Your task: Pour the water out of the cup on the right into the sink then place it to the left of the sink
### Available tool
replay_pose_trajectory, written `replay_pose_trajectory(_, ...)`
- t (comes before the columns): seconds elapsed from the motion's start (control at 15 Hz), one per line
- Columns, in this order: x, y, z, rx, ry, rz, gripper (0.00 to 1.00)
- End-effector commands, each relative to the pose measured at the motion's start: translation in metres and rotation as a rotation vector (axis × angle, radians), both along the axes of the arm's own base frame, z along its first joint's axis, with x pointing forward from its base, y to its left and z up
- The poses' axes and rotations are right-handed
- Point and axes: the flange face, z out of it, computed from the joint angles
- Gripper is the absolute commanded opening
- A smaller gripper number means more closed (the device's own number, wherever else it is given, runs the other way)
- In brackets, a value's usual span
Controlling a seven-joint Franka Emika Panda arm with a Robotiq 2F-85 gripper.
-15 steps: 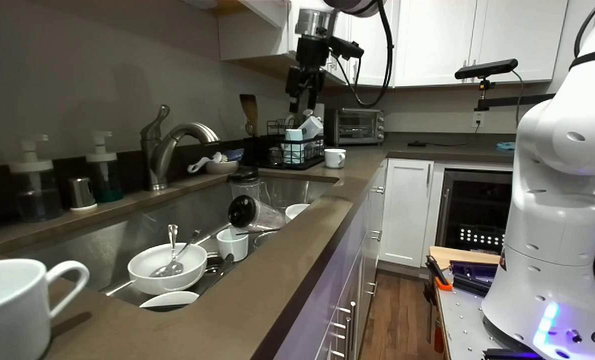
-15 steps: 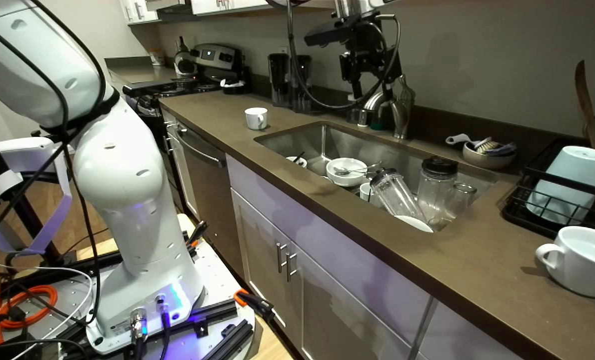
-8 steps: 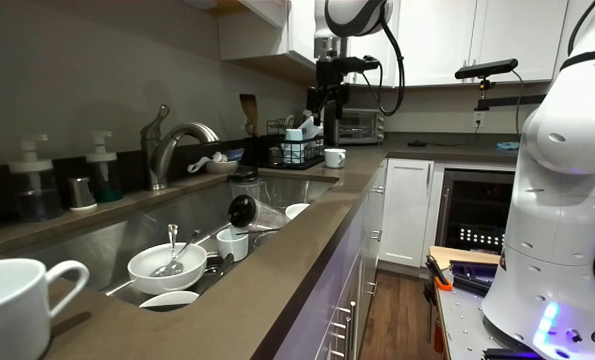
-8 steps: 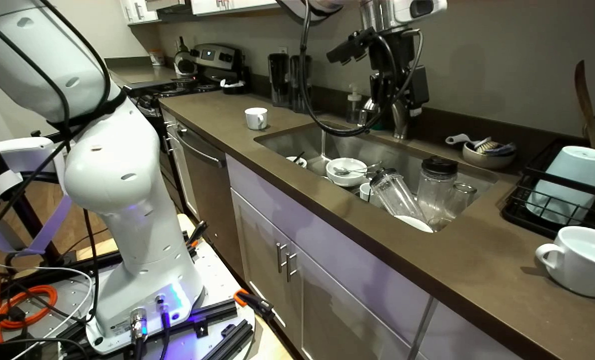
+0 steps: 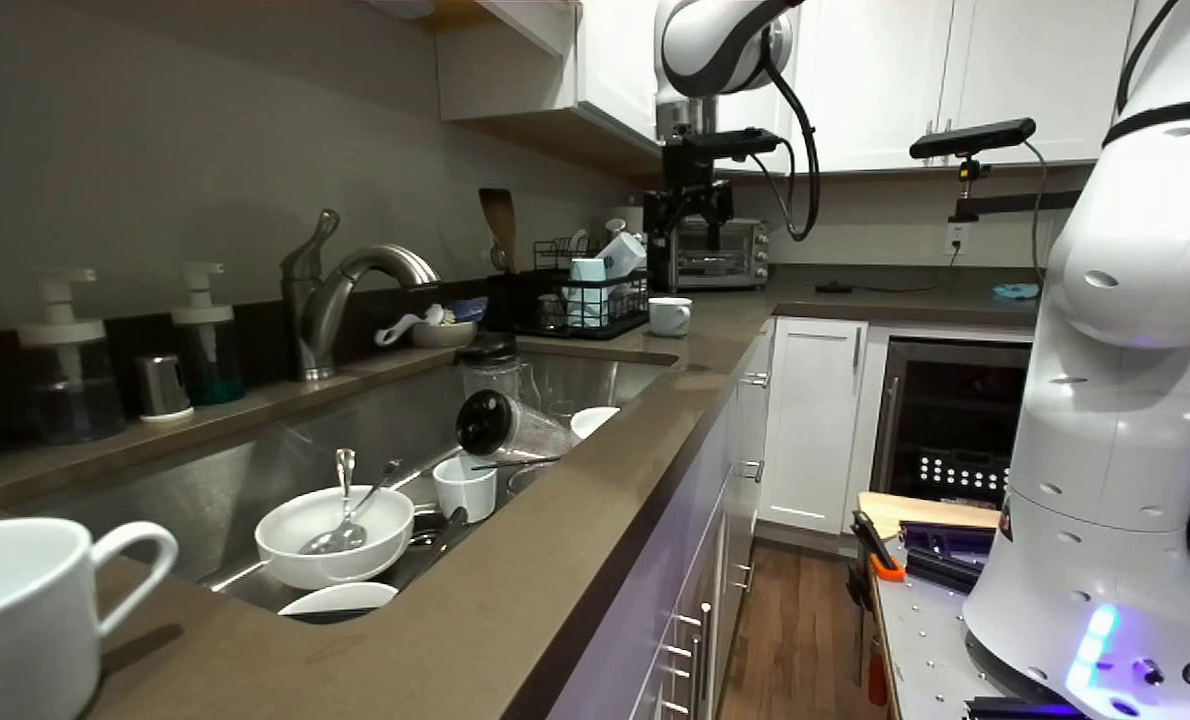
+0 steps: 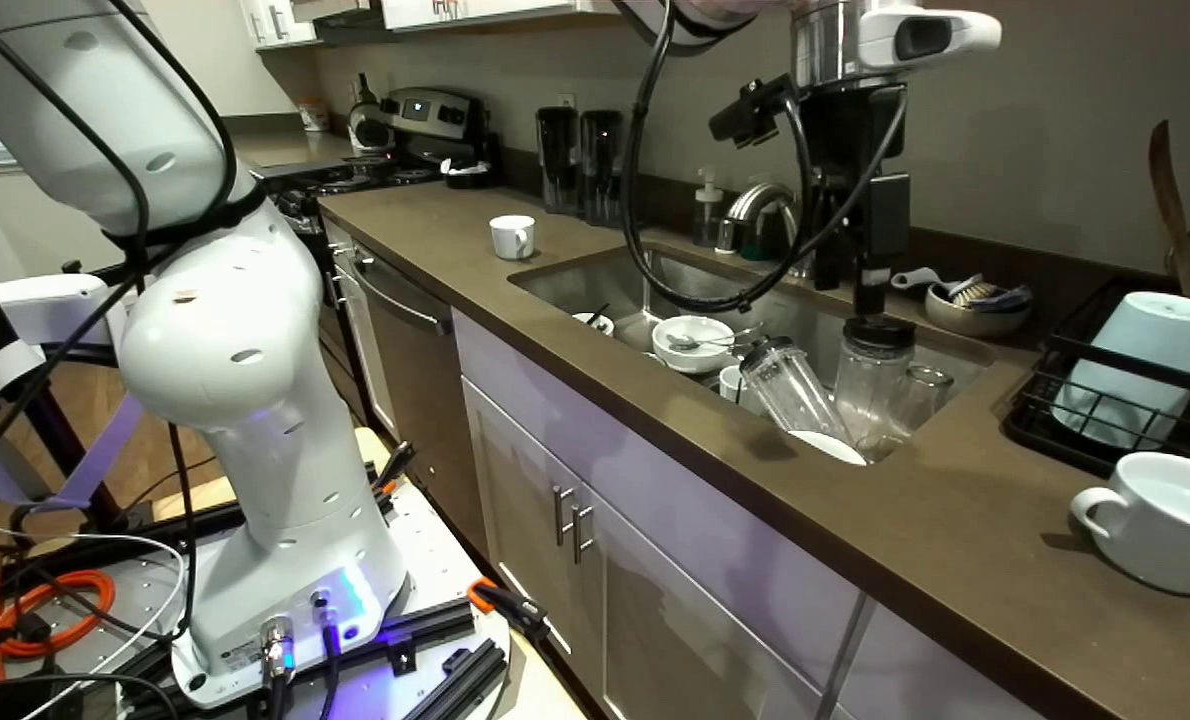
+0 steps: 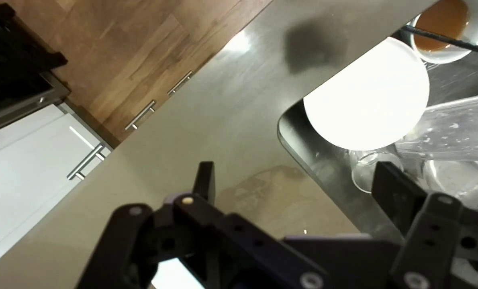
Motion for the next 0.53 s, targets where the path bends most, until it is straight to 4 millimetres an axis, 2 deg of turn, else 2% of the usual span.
replay_pose_trajectory(0.0, -0.002, -0.028, -0.007, 0.039, 0.002, -0.115, 1.0)
replay_pose_trajectory(0.47, 0.009, -0.082, -0.025, 0.076, -0.079, -0.225, 1.0)
